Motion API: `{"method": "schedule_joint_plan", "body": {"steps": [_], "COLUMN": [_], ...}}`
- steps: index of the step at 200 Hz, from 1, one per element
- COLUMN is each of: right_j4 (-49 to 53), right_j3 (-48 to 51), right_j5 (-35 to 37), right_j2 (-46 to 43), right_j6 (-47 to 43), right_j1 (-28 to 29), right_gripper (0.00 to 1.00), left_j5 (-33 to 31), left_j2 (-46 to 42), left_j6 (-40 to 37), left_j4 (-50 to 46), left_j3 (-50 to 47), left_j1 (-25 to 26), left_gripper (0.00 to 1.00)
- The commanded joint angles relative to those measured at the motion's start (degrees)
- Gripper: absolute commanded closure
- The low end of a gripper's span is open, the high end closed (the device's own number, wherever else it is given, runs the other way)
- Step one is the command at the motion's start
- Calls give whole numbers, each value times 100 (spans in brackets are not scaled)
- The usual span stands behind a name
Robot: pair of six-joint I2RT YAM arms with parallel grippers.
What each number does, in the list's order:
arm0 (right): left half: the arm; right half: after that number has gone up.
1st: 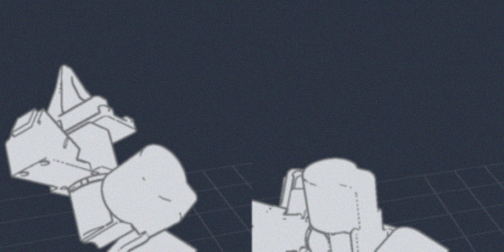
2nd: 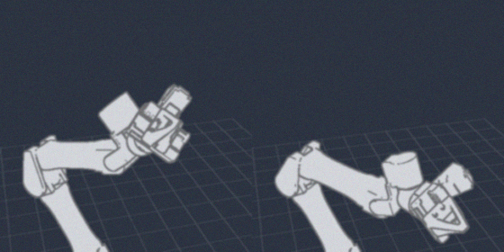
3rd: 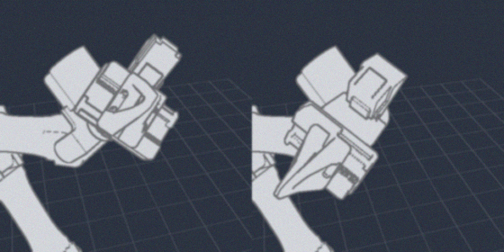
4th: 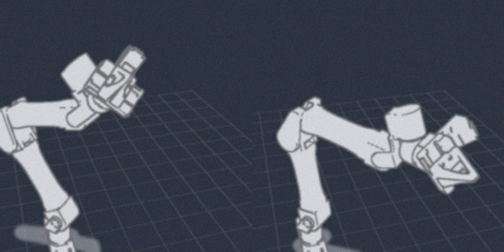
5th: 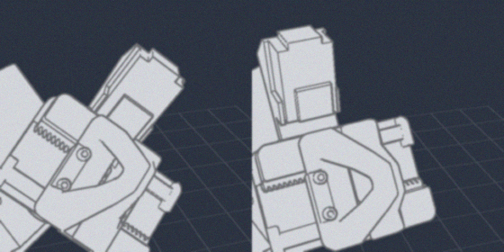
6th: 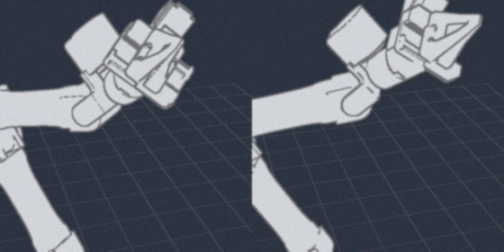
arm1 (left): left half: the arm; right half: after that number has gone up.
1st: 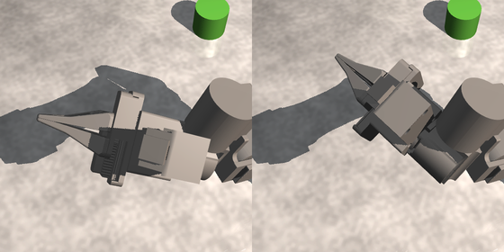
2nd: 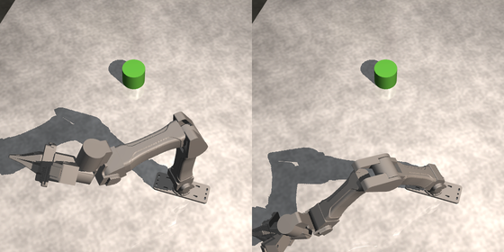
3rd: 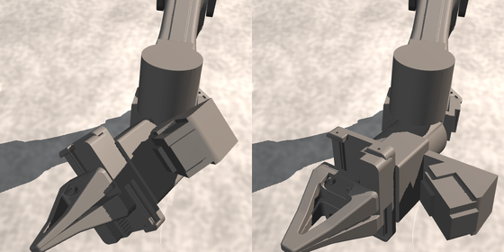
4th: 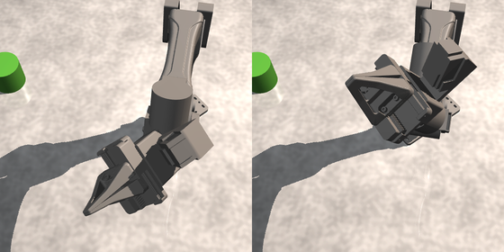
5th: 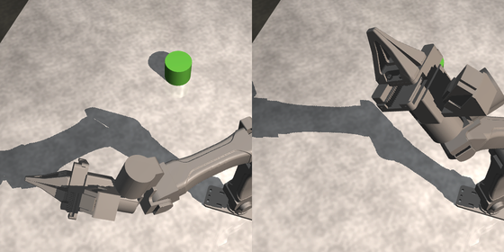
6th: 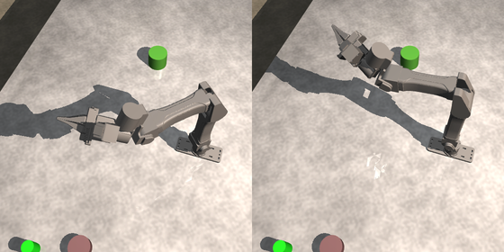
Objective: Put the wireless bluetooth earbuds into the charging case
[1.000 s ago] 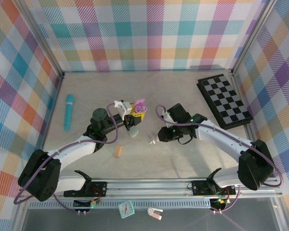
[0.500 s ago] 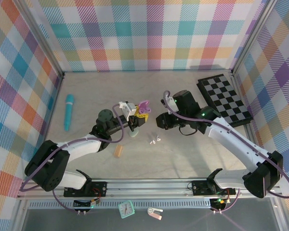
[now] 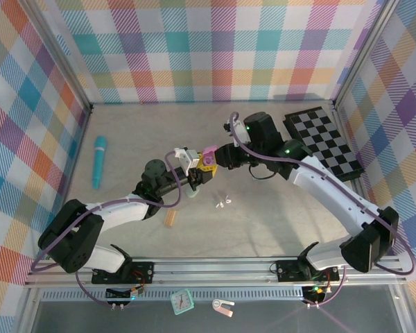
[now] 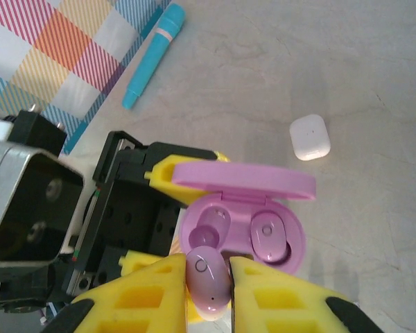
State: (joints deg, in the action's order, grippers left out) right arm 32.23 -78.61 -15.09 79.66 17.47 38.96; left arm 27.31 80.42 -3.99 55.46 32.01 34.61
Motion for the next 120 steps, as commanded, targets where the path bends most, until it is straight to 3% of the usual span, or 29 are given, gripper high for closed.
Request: {"method": "schedule_joint_plan", "body": {"steps": [1, 120], "right_j4": [-195, -462], "right_j3": [-272, -236], "right_j5": [-252, -490], "right_j2": [197, 590], "right_j6": [-91, 67], "right_j1": [-13, -14], "right_gripper": [79, 79], "left_j5": [-50, -103], "left_j2": [68, 110], "left_j6": [71, 38], "left_j4": [470, 466], "left_j3": [5, 51], "left_j1": [55, 90], "left_gripper": [70, 71]}}
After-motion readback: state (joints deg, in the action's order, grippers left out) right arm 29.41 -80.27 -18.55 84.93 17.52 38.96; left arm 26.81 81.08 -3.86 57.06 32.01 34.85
